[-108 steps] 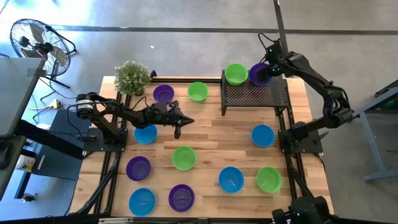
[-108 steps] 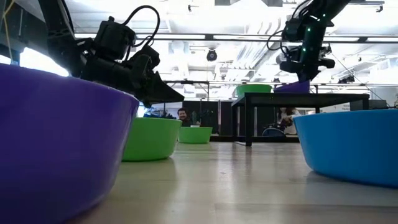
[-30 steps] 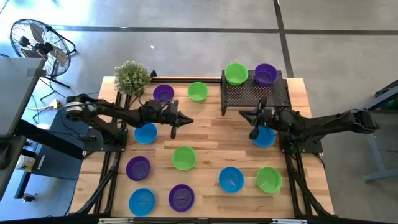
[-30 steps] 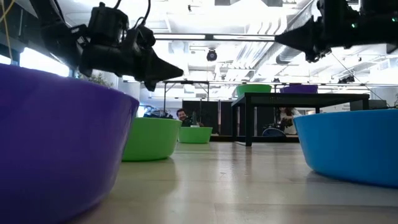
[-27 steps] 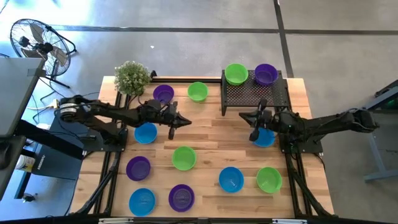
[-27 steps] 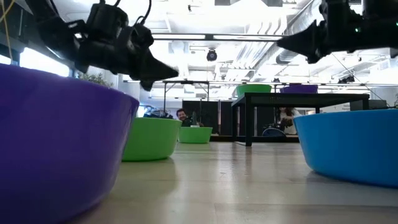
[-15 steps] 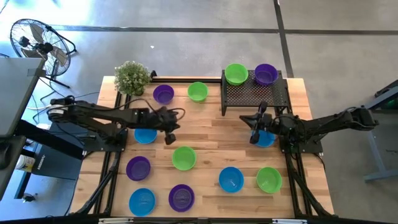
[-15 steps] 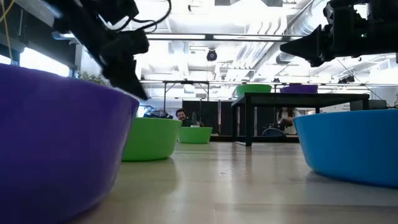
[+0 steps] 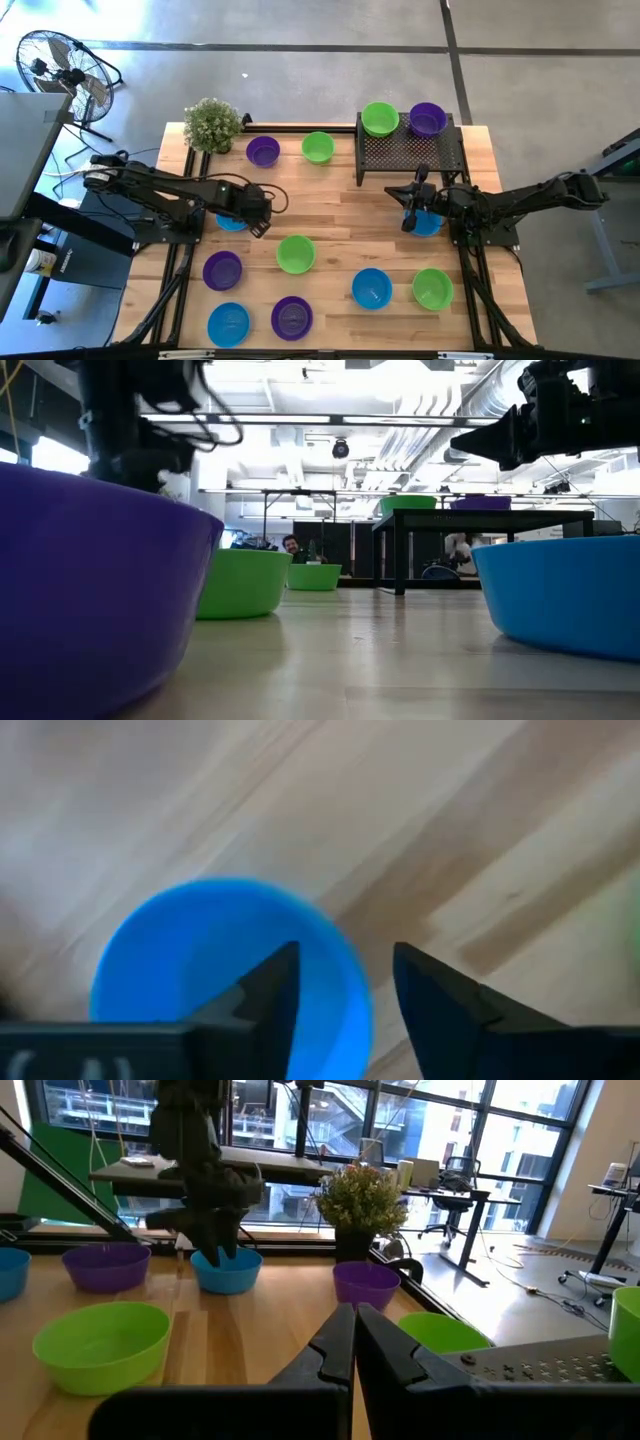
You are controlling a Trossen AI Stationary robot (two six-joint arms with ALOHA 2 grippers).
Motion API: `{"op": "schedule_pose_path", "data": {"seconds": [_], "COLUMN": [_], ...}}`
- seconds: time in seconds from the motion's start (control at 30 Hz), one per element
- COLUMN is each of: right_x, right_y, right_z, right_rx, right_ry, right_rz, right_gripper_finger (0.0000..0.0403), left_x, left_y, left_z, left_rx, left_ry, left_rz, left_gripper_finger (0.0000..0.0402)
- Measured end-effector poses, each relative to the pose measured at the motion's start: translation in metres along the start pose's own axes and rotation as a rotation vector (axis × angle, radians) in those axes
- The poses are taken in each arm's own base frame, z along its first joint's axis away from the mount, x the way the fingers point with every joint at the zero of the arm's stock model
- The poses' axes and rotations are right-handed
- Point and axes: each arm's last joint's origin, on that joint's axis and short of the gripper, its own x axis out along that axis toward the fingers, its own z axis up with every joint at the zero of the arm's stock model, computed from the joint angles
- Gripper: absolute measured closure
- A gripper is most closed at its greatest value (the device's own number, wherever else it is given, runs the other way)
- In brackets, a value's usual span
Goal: Pick & Place Mini bowls
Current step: Put the blue bowl on the shelf
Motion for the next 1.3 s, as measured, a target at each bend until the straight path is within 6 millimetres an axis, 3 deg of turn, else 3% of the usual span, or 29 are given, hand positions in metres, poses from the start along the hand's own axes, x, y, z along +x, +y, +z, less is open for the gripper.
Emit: {"op": "schedule_pose_path", "data": {"seconds": [0.13, 0.3, 0.43, 0.63, 0.87, 1.1, 1.3], "right_x": [0.000, 0.000, 0.000, 0.000, 0.000, 0.000, 0.000], "right_y": [0.000, 0.000, 0.000, -0.001, -0.002, -0.002, -0.002], "right_z": [0.000, 0.000, 0.000, -0.003, -0.005, -0.005, -0.005], "right_rx": [-0.001, -0.002, -0.002, -0.014, -0.017, -0.014, -0.015], "right_ry": [0.004, 0.005, 0.004, 0.034, 0.058, 0.054, 0.057], "right_rz": [0.000, -0.002, -0.003, -0.016, -0.070, -0.070, -0.077], "right_gripper_finger": [0.0400, 0.0402, 0.0401, 0.0401, 0.0401, 0.0401, 0.0402], "left_x": [0.012, 0.031, 0.038, 0.036, 0.003, -0.016, 0.001], "left_y": [0.001, -0.001, -0.002, -0.005, -0.021, -0.068, -0.112], "left_z": [-0.006, -0.011, -0.013, -0.009, 0.036, 0.084, 0.115], "left_rx": [-0.019, -0.029, -0.037, 0.083, 0.262, 0.507, 0.667], "left_ry": [0.037, 0.060, 0.082, 0.076, -0.132, -0.410, -0.434], "left_rz": [0.009, -0.001, 0.023, 0.016, -0.087, -0.332, -0.339], "left_gripper_finger": [0.0216, 0.0225, 0.0269, 0.0382, 0.0396, 0.0398, 0.0400]}}
